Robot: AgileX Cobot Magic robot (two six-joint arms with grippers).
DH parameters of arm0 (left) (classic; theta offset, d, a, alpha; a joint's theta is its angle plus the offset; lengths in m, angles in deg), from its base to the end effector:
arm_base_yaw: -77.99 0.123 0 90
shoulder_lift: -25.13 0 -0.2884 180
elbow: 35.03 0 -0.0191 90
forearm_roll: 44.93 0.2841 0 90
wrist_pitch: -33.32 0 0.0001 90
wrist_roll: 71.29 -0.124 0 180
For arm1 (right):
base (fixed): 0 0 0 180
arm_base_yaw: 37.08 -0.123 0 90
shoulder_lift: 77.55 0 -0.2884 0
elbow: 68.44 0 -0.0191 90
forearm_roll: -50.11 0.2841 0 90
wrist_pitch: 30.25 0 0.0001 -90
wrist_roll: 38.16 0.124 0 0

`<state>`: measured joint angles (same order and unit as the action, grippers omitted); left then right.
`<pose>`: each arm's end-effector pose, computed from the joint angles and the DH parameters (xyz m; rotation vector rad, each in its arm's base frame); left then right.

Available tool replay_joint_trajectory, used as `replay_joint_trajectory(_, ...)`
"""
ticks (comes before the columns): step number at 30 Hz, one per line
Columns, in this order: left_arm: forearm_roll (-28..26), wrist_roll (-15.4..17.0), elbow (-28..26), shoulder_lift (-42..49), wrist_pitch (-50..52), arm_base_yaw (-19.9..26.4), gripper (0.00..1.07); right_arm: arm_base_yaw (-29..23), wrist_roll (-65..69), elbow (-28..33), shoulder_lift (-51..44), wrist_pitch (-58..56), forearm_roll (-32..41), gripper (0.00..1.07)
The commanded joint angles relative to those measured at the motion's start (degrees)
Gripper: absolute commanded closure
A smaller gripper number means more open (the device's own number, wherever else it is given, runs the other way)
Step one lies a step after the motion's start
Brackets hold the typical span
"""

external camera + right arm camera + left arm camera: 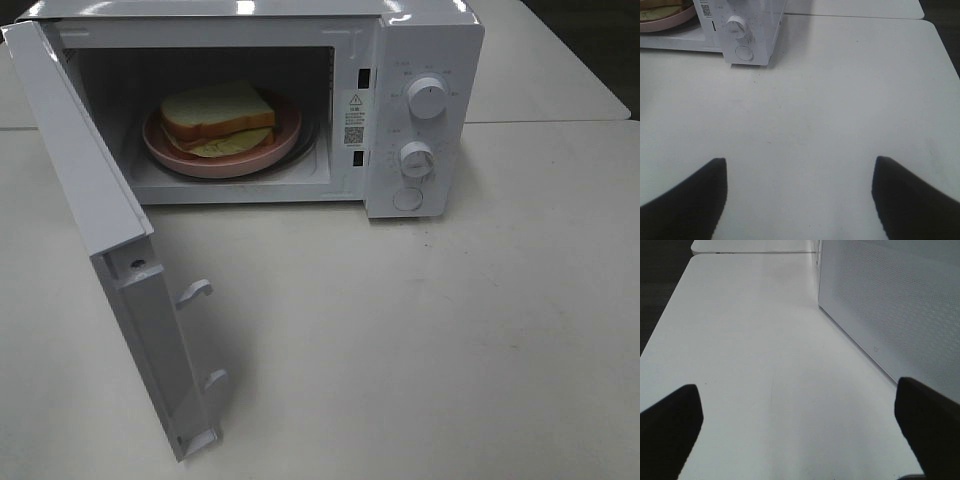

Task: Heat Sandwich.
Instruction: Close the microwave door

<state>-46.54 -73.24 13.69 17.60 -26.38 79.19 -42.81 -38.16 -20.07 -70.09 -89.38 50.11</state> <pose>0.0512 -0.0019 0.2802 0.0143 2.0233 0.0013 0.0505 0.0051 0.2834 -0.1003 2.0045 0.0640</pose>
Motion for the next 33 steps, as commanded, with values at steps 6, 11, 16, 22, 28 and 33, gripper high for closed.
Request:
replay_joint_trajectory(6,0.00,-0.11,0.17,1.55,0.29,0.11,0.05,0.46,0.00,0.06,-1.55,0.06,0.00,0.31)
replay_joint_trajectory(11,0.00,-0.11,0.17,1.55,0.29,0.11,0.05,0.46,0.00,0.06,-1.55,0.06,0.00,0.31)
replay_joint_trajectory(16,0.00,-0.11,0.17,1.55,0.29,0.11,0.05,0.46,0.00,0.06,-1.55,0.06,0.00,0.31)
replay_joint_trajectory(22,0.00,-0.11,0.17,1.55,0.29,0.11,0.05,0.46,0.00,0.06,-1.55,0.06,0.00,0.31)
replay_joint_trajectory(28,0.00,-0.11,0.17,1.55,0.29,0.11,0.05,0.46,0.00,0.06,-1.55,0.06,0.00,0.31)
replay_joint_trajectory(33,0.00,-0.11,0.17,1.55,0.29,0.11,0.05,0.46,0.00,0.06,-1.55,0.06,0.00,0.31)
